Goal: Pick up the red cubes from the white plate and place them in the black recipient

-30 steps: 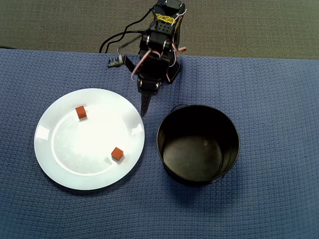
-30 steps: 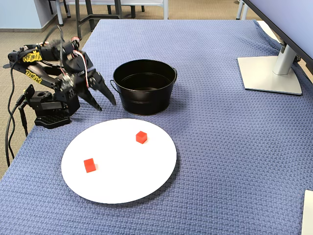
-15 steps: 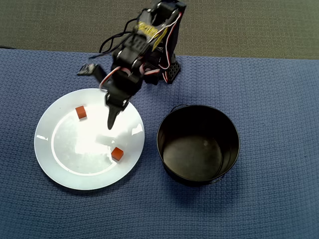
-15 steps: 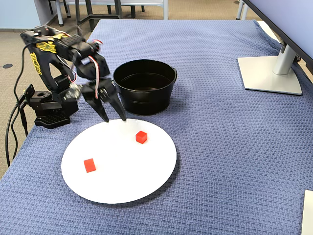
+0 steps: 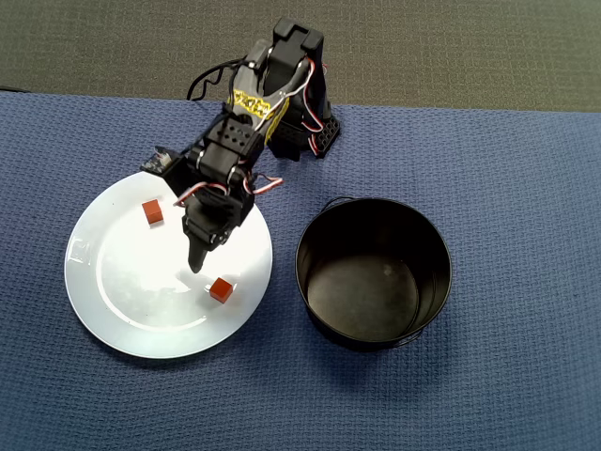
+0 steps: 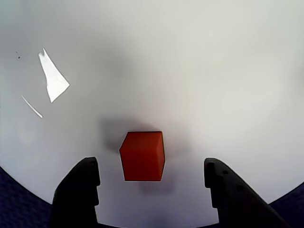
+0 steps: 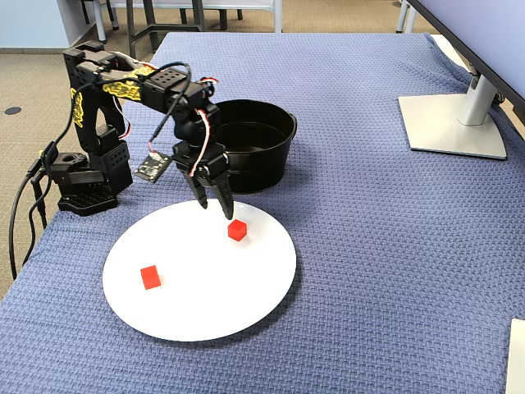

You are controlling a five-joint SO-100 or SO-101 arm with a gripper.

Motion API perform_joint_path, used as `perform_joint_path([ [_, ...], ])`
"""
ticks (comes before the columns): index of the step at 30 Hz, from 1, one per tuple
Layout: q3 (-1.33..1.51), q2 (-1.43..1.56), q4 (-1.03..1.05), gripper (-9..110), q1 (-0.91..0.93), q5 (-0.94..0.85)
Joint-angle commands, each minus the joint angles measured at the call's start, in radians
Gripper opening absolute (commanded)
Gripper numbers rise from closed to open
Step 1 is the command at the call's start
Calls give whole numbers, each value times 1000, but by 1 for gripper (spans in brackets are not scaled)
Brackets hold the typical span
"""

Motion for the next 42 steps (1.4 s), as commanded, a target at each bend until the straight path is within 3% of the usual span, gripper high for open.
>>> perform_joint_path([
  [1,-138,-63,40,20,-48,38],
  [14,-353,-325,63,20,-64,-34],
  [28,-457,-440,81,11,-69,-89],
  [32,-454,-442,86,0,-86,-86],
  [37,-431,-402,81,0,-77,-97],
  [42,-337,-172,101,0,-61,-100],
])
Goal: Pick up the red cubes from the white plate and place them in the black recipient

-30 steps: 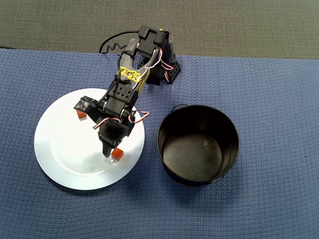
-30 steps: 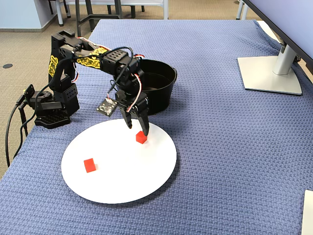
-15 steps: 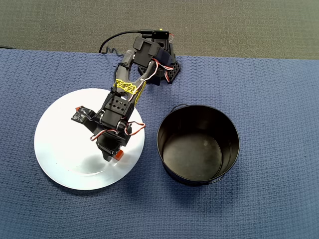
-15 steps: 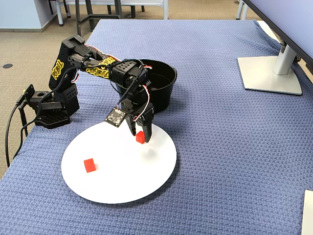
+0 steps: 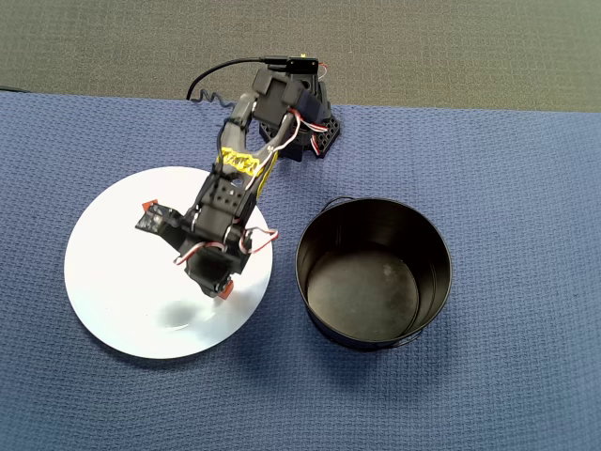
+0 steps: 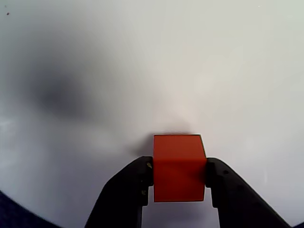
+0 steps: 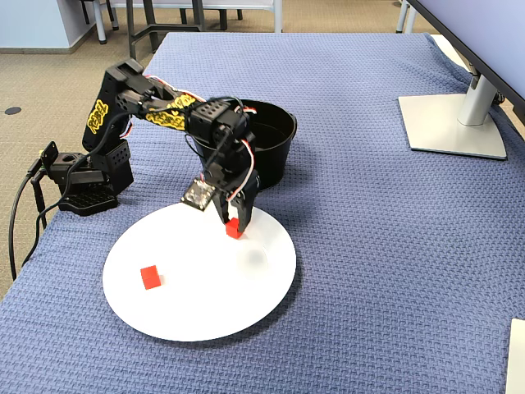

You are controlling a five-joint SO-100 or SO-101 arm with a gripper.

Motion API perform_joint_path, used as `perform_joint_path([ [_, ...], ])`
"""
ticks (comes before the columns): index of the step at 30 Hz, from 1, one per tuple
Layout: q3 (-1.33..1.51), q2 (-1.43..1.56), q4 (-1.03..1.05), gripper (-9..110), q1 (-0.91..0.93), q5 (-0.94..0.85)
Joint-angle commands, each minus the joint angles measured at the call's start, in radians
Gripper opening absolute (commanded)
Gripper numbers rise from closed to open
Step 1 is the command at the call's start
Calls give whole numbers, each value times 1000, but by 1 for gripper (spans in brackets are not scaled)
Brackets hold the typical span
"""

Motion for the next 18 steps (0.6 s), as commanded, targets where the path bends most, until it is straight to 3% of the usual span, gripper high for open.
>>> perform_joint_path([
  [1,41,272,41,0,8,-17],
  [9,-5,663,192,0,-121,21],
  [18,133,779,66,0,-594,138],
])
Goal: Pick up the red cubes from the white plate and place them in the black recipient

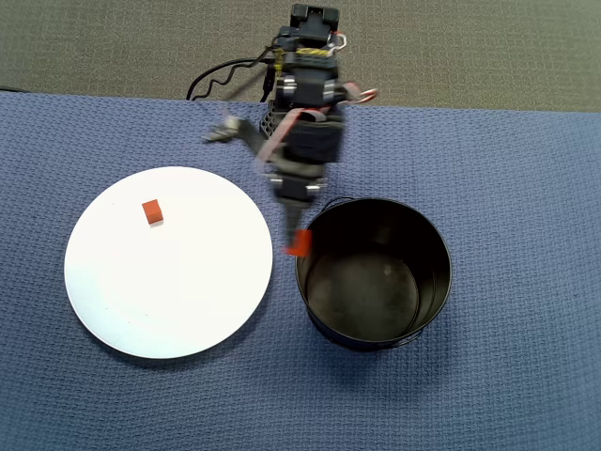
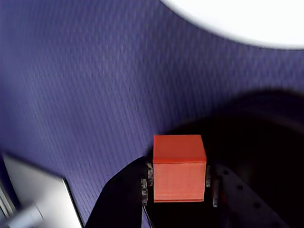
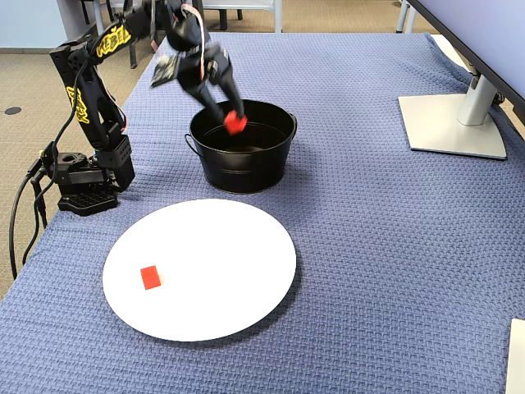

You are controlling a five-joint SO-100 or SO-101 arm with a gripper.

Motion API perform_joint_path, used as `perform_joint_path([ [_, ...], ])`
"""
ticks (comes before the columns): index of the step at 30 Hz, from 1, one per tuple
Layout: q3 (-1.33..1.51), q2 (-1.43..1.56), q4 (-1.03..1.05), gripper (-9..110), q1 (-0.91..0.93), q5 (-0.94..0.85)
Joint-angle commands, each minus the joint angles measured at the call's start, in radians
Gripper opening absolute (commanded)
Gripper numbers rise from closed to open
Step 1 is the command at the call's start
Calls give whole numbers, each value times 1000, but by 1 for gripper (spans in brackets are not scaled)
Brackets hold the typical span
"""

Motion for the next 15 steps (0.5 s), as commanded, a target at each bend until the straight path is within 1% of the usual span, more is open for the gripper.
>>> perform_joint_path([
  [1,64,58,-98,0,-253,75],
  [2,81,55,-115,4,-302,84],
  [4,87,37,-121,21,-374,78],
  [6,81,26,-115,29,-374,64],
  [10,-20,-6,-20,29,-216,-37],
  [13,-71,-32,57,25,-63,-238],
  [15,-57,-38,48,24,67,-399],
])
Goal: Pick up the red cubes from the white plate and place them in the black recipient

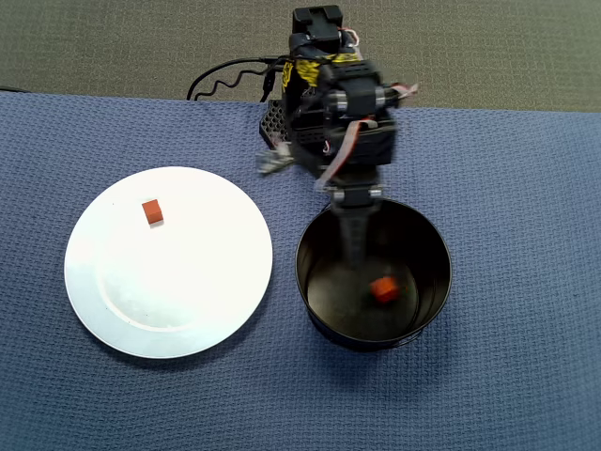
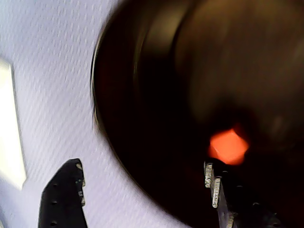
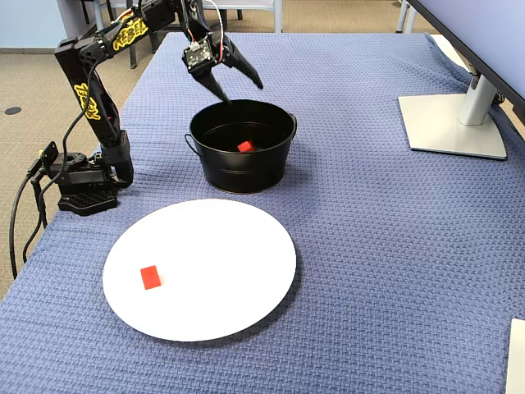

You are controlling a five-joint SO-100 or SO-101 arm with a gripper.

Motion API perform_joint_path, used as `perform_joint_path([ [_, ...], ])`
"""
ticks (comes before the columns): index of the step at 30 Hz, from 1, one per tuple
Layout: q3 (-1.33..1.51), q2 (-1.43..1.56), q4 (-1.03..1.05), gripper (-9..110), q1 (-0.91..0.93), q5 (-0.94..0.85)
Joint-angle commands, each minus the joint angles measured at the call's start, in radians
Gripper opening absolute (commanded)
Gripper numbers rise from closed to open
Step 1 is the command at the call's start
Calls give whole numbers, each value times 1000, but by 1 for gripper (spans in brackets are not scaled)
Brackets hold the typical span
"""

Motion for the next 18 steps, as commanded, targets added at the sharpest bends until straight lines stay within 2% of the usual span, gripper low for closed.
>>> perform_joint_path([
  [1,-44,-5,5,23,262,-328],
  [6,163,8,-155,23,548,-787],
  [11,342,44,-255,23,742,-1210],
  [18,508,40,-380,23,907,-1526],
])
